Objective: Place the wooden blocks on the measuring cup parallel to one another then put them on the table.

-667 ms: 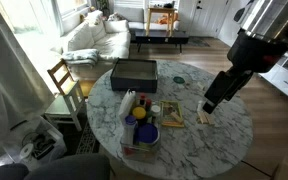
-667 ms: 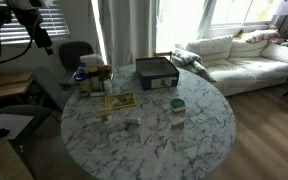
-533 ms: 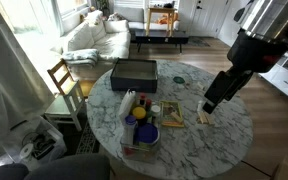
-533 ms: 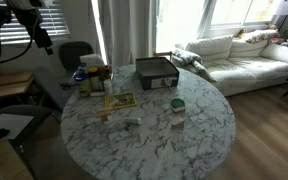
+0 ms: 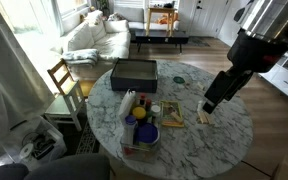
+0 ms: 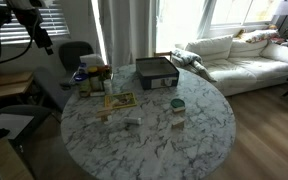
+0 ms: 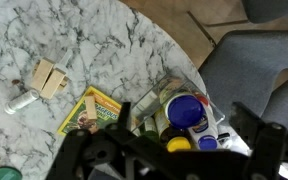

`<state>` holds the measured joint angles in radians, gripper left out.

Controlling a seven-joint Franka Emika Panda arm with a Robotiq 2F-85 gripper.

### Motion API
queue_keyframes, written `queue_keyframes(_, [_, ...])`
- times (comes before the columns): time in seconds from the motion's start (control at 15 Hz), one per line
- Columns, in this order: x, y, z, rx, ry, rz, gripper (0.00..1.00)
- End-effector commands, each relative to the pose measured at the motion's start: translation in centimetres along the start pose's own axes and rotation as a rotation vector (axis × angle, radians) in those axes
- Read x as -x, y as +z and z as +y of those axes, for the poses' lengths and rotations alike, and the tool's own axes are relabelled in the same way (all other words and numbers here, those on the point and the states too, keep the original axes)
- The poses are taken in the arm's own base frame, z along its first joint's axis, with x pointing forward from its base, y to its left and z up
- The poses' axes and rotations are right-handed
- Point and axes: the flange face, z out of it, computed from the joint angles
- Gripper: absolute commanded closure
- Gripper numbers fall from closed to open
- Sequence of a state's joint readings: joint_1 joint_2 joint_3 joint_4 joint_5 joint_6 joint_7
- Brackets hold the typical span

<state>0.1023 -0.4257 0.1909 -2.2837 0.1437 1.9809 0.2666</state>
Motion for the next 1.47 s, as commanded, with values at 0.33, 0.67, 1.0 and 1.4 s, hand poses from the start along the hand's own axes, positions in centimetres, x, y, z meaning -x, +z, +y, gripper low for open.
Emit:
queue_keyframes(0.33, [0.0,-0.1,0.0,0.000,0.000,-0.001,0.00])
queue_keyframes(0.67, [-1.4,3.3,3.3,0.073,-0.205,-0.036,0.00])
queue_keyframes(1.0, [-1.7,7.9,8.3,0.191,-0.466,-0.058,0.00])
queue_keyframes(1.4, [-2.0,8.7,9.0,0.184,-0.475,-0.051,0.00])
